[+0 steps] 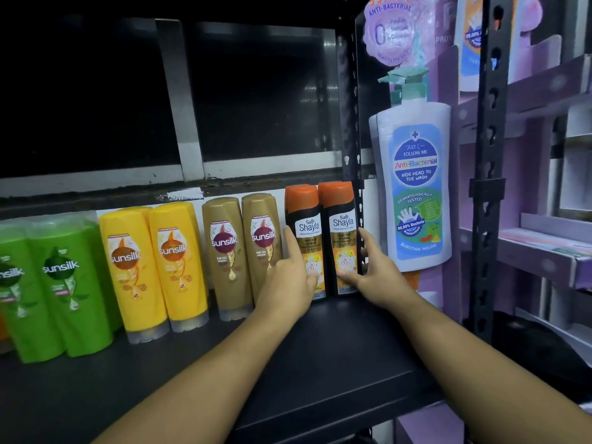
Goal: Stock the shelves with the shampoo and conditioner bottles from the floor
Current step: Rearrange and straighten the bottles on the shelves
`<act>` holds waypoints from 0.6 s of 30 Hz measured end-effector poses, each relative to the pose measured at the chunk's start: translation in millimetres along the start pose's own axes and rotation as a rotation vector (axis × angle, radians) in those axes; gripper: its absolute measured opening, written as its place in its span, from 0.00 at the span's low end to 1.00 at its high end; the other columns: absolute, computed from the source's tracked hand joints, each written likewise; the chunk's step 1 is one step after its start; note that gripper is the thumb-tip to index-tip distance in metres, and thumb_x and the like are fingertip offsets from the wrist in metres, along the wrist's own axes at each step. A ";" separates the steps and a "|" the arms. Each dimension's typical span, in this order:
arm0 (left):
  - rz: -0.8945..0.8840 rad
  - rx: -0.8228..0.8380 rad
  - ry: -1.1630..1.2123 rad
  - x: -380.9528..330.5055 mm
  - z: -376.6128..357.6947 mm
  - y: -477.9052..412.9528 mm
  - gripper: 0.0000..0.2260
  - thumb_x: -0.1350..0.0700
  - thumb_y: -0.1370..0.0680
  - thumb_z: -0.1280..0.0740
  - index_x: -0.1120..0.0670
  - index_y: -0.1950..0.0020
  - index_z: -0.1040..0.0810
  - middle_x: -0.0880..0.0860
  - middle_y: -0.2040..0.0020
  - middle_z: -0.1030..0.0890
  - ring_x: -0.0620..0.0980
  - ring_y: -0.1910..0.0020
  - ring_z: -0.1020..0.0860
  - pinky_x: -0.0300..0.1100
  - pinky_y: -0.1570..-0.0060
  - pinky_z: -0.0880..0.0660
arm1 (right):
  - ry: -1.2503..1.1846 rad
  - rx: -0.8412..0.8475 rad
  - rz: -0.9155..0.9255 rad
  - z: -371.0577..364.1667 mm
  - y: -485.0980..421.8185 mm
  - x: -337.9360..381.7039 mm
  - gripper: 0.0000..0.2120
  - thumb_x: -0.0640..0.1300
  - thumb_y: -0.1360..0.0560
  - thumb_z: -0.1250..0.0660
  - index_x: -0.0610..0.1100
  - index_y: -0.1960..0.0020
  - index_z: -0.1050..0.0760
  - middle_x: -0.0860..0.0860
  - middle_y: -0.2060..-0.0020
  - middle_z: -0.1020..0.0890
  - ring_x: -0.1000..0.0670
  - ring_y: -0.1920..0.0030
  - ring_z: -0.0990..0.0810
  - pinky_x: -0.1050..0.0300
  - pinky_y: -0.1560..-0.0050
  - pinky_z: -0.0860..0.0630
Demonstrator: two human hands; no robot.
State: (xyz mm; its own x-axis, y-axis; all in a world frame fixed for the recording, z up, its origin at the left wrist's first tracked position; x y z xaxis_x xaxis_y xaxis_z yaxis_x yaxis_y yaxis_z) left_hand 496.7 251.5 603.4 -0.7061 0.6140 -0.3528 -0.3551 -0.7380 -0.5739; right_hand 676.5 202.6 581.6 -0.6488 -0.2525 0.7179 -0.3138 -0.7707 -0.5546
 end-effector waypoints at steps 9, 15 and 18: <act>-0.040 -0.023 -0.058 -1.6 -5.4 -0.3 0.45 0.51 0.17 0.34 0.54 0.19 0.70 0.57 0.50 0.17 0.59 0.51 0.19 0.49 0.54 0.25 | 0.034 0.007 -0.010 -2.0 -5.5 -7.7 0.42 0.43 0.26 0.24 0.61 0.22 0.46 0.67 0.49 0.23 0.54 0.44 0.17 0.47 0.37 0.22; -0.050 -0.026 -0.040 2.7 -9.2 -3.6 0.47 0.50 0.19 0.33 0.52 0.20 0.72 0.54 0.55 0.18 0.54 0.59 0.23 0.50 0.57 0.22 | 0.027 0.005 -0.012 -3.0 -6.8 -8.4 0.42 0.43 0.26 0.24 0.62 0.23 0.46 0.64 0.48 0.21 0.54 0.45 0.17 0.46 0.37 0.21; -0.066 -0.027 -0.040 1.1 -12.9 -4.4 0.52 0.51 0.21 0.31 0.50 0.21 0.74 0.54 0.55 0.17 0.55 0.59 0.19 0.51 0.56 0.20 | 0.013 0.004 -0.014 -3.3 -6.8 -7.9 0.43 0.42 0.26 0.24 0.63 0.23 0.46 0.66 0.48 0.22 0.54 0.44 0.17 0.45 0.37 0.21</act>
State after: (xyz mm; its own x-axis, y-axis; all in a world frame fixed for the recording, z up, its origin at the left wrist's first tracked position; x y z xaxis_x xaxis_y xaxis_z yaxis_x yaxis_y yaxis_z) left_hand 505.4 259.0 596.0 -0.7055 0.6493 -0.2842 -0.3856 -0.6881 -0.6146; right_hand 681.5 211.8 578.3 -0.6534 -0.2335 0.7201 -0.3201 -0.7768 -0.5423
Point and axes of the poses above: each hand's wrist, its own y-axis away from the middle knuckle, its own z-axis out of the back of the hand, x = y × z, the point moved 5 cm from there along -y, towards the middle knuckle
